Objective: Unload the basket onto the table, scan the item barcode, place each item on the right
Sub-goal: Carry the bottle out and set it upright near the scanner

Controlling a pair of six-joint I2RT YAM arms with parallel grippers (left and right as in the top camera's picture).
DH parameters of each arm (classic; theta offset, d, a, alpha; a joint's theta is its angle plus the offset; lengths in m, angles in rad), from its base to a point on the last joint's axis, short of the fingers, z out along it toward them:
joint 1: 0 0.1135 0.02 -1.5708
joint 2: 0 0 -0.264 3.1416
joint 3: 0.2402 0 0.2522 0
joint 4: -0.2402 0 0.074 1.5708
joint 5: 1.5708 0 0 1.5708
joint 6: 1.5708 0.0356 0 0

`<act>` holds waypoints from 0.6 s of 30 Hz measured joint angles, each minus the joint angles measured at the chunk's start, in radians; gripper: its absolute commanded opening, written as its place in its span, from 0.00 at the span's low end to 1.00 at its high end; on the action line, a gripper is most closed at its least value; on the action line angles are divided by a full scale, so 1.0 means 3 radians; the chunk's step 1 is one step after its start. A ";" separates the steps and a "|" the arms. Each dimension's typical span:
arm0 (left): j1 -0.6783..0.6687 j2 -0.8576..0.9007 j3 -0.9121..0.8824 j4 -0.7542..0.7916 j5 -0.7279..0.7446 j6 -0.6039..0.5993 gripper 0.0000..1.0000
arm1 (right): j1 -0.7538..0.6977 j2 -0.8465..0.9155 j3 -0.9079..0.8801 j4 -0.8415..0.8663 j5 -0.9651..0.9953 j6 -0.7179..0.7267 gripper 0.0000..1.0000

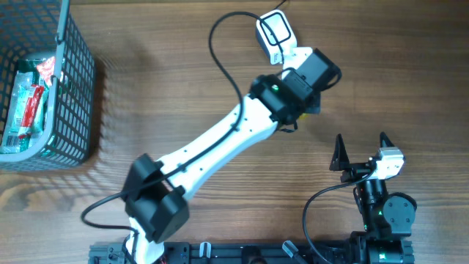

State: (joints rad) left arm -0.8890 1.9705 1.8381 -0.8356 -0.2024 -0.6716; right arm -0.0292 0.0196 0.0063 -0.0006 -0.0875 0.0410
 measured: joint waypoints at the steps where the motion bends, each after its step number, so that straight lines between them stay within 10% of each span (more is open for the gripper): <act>1: -0.0025 0.0043 0.0000 0.0017 -0.0050 0.0000 0.24 | 0.0000 0.0000 0.0000 0.0001 0.0000 0.0000 1.00; 18: -0.0287 0.0558 0.0000 0.0099 -0.0482 0.0011 0.25 | 0.0000 0.0000 0.0000 0.0001 0.0000 0.0000 1.00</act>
State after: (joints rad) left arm -0.9752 2.1380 1.8381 -0.8059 -0.3470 -0.6682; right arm -0.0292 0.0196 0.0063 -0.0002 -0.0875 0.0410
